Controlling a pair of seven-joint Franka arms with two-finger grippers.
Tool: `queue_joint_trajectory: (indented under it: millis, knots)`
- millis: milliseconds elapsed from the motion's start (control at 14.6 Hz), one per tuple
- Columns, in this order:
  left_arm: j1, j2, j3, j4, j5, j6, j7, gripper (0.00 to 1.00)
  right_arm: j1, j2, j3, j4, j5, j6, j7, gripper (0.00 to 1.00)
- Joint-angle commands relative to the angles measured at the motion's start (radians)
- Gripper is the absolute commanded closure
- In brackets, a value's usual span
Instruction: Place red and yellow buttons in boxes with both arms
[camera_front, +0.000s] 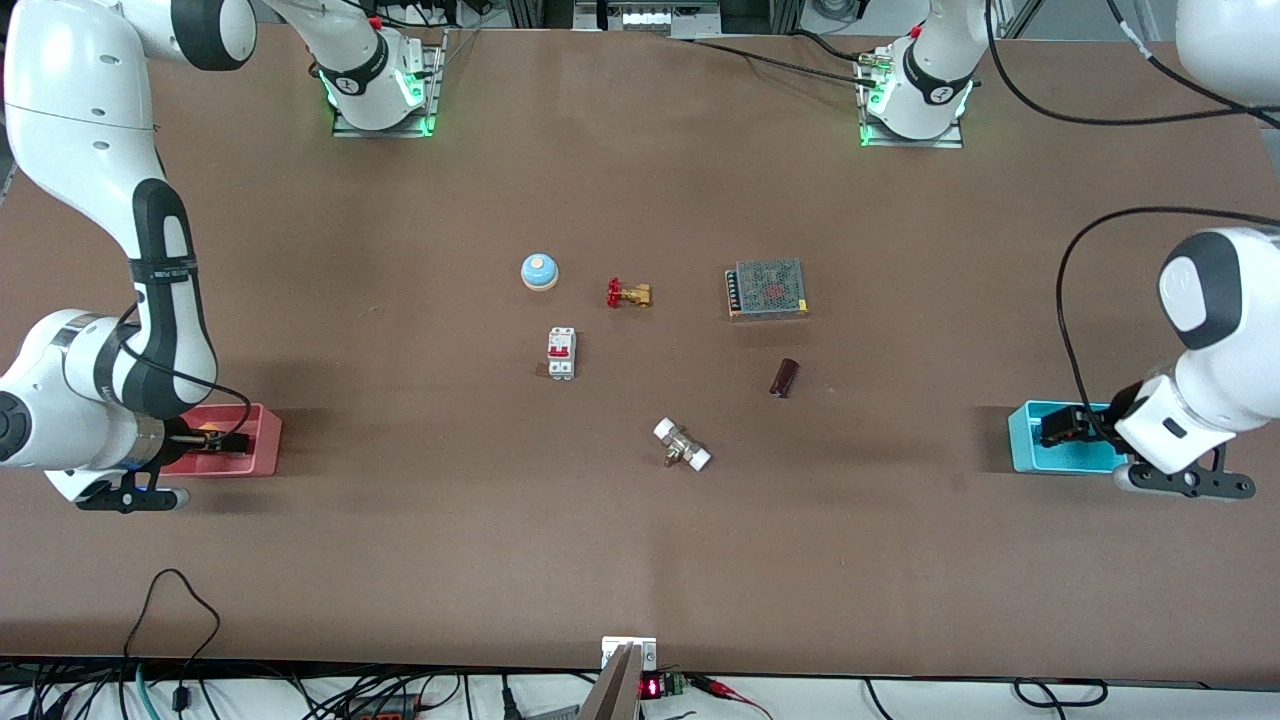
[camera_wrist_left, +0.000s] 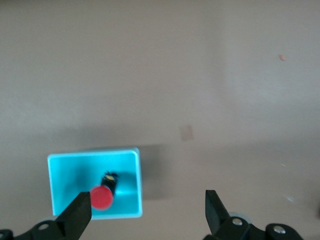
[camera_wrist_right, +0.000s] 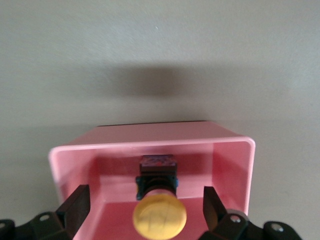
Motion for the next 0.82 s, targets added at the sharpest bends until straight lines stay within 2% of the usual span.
queue_joint_trajectory:
  millis: [0, 274, 410, 752]
  knots:
    - [-0.021, -0.161, 0.004, -0.119, 0.014, -0.066, -0.043, 0.0, -0.004, -0.101, 0.014, 0.002, 0.04, -0.118, -0.011, 0.0]
    - [-0.019, -0.367, -0.016, -0.226, 0.014, -0.117, -0.05, 0.0, 0.026, -0.242, 0.014, 0.011, 0.045, -0.217, -0.011, 0.0]
    - [-0.018, -0.436, -0.016, -0.239, 0.013, -0.155, -0.05, 0.0, 0.055, -0.303, 0.014, 0.011, 0.045, -0.271, -0.008, 0.0]
    - [-0.016, -0.515, -0.036, -0.231, 0.001, -0.22, -0.052, 0.0, 0.114, -0.434, 0.014, 0.011, 0.045, -0.369, 0.038, 0.0]
